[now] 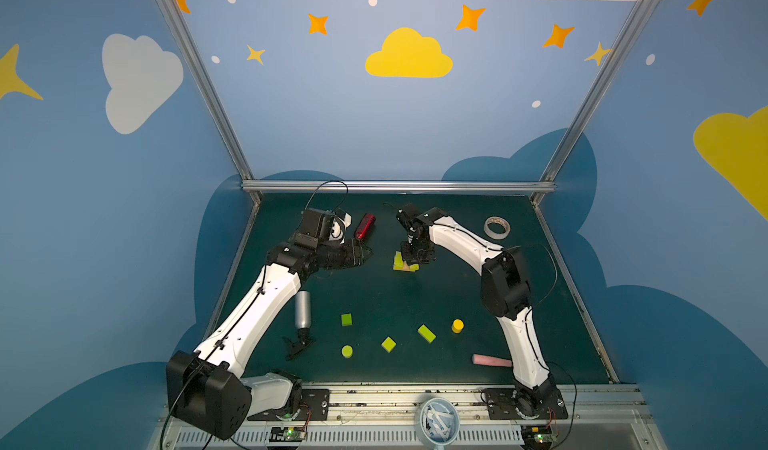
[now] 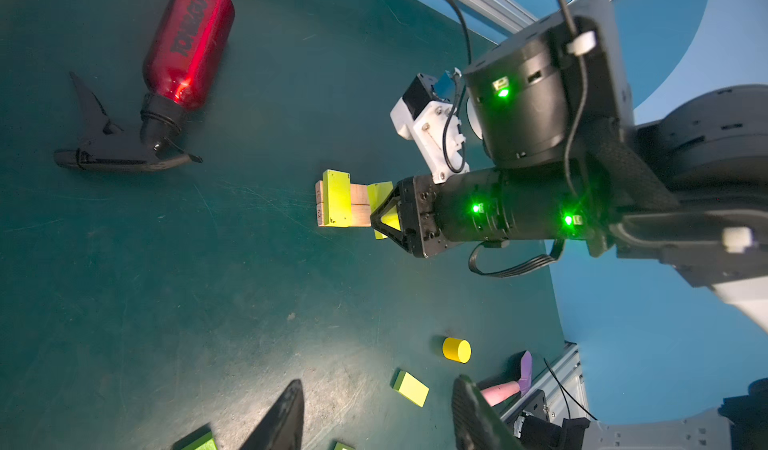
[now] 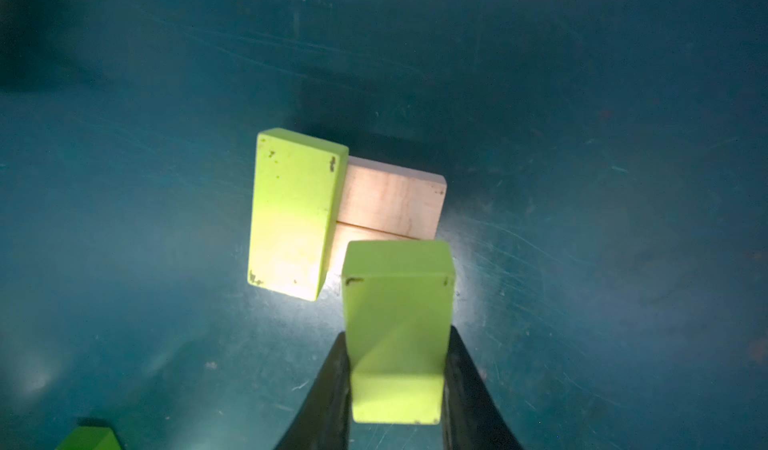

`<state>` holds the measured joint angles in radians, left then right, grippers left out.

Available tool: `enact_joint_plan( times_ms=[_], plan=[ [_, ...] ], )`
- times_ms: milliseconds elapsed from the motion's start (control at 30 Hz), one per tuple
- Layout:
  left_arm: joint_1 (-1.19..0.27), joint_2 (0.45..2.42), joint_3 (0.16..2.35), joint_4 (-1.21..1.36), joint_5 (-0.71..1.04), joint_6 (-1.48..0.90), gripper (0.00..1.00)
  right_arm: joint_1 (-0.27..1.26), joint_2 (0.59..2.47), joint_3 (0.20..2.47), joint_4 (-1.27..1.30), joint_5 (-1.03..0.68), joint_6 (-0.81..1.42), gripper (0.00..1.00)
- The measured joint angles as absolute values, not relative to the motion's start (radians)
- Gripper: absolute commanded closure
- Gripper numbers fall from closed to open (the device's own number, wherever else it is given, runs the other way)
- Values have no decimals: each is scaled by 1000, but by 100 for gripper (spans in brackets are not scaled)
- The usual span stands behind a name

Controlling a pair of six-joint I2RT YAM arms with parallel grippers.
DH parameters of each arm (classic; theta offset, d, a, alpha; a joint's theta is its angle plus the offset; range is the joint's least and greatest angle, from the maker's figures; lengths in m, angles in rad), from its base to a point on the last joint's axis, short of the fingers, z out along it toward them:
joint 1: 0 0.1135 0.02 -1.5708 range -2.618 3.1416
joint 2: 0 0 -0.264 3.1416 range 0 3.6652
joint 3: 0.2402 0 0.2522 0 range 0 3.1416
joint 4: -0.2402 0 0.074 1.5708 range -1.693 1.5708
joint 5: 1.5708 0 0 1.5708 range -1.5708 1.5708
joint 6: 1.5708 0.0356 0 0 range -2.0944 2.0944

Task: Build the wood block tower
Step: 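Carry the lime-green block with the right gripper beside the first green block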

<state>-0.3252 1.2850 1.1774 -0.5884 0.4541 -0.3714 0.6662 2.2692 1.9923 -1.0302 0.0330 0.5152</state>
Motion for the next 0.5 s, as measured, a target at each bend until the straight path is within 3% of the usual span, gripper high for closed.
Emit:
enact_joint_plan(
  times_ms=[500],
  plan=[
    [-325, 1310, 1177, -588, 455, -371, 44, 644, 2336, 2083, -1053, -1, 520, 78]
  ],
)
